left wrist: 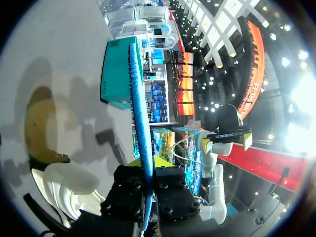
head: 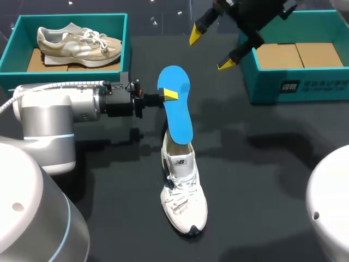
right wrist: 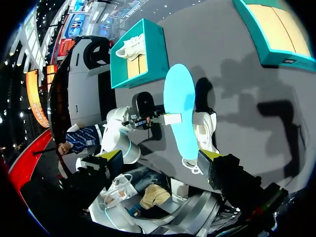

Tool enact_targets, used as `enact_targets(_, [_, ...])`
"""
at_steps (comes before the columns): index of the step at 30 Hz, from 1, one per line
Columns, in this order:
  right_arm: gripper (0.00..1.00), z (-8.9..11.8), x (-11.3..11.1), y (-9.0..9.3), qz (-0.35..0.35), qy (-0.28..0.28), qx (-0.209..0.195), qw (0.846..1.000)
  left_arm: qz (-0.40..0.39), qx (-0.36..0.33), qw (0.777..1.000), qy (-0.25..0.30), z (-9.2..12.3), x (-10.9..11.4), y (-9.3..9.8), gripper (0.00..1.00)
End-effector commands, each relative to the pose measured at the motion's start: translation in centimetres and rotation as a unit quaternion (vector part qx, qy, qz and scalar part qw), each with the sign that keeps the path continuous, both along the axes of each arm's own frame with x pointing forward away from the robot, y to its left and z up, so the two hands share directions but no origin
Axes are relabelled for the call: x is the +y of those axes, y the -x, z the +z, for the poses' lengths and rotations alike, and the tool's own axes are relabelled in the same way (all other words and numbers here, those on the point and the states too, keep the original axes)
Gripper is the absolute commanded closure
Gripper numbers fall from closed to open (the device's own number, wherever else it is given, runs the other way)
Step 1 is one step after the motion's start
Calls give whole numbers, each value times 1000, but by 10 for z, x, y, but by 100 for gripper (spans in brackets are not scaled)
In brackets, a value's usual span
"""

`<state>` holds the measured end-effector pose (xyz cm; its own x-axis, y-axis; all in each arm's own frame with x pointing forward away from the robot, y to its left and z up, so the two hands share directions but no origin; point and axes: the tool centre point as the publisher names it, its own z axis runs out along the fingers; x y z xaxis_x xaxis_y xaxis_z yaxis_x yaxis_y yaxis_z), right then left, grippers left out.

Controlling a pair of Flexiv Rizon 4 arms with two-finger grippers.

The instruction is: Take the shoe out of the shoebox, open the shoe tongue, remove and reinsert the insole, then place the shoe into the shoebox

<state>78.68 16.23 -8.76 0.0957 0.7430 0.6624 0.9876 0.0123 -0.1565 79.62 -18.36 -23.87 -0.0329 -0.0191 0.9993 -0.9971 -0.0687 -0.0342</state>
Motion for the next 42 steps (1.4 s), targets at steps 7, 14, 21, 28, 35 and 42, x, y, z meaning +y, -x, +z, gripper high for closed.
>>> enact_targets(7, [0,6,29,-2,23,197,7,980,0,0,1000,0,-1,-1,0,100])
enact_targets(14, [0,5,43,3,18,223,1,975,0,0,1000,0,-1,-1,0,100])
enact_targets(21, [0,5,52,8,17,238,-17,971,0,0,1000,0,-1,-1,0,100])
enact_targets(28, [0,3,57,10,20,240,-45,970,0,0,1000,0,-1,-1,0,100])
enact_targets(35, [0,-3,57,13,18,245,-49,968,0,0,1000,0,-1,-1,0,100])
enact_targets(42, [0,-3,45,12,20,201,-45,978,0,0,1000,0,-1,-1,0,100])
